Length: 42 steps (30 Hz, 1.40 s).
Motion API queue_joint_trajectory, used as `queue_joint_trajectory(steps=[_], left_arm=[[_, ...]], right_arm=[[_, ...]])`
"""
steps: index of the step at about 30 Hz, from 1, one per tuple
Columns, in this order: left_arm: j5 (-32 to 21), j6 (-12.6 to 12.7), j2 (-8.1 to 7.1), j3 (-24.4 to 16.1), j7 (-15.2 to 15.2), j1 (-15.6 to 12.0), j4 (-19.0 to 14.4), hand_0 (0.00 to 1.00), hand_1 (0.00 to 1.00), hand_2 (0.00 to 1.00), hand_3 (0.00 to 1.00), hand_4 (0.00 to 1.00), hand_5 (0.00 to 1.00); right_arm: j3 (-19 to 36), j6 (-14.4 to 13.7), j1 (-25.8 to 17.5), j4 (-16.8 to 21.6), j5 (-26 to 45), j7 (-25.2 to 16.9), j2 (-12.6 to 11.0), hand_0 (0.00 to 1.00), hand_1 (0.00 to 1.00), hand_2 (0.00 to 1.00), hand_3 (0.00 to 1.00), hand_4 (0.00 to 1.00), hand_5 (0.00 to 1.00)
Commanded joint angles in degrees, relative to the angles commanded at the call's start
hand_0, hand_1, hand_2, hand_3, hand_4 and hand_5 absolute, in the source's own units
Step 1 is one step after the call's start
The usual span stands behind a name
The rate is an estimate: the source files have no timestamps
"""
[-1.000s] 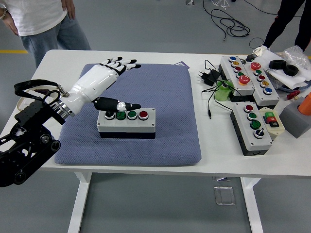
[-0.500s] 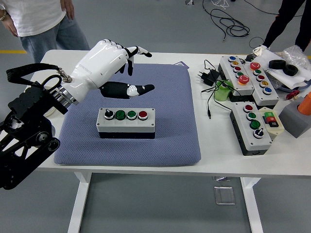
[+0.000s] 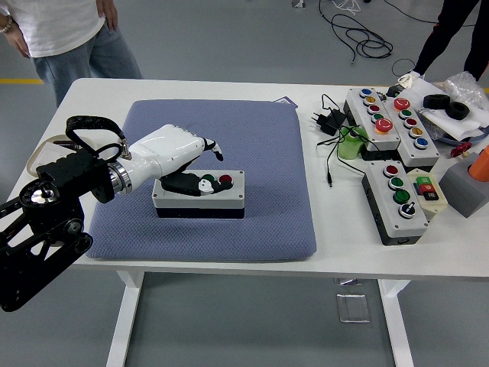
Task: Pick up the button,place it on the desk,press the button,press the button
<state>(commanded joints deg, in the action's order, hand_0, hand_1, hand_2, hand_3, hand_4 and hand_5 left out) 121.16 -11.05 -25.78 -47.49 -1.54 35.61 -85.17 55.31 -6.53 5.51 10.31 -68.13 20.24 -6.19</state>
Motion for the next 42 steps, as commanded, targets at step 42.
queue_joint_trajectory(steps=[42], left_arm=[[-0.48,-2.77,-0.28,3.18,-0.37,1.06,5.45,0.035,0.002,0.059,0.704,0.795,0.998]], right_arm=[[-0.03,0.21,0.36,0.00,-0.55,0.08,-0.03,0.631,0.549,0.623,0.570,0.308,0.255]])
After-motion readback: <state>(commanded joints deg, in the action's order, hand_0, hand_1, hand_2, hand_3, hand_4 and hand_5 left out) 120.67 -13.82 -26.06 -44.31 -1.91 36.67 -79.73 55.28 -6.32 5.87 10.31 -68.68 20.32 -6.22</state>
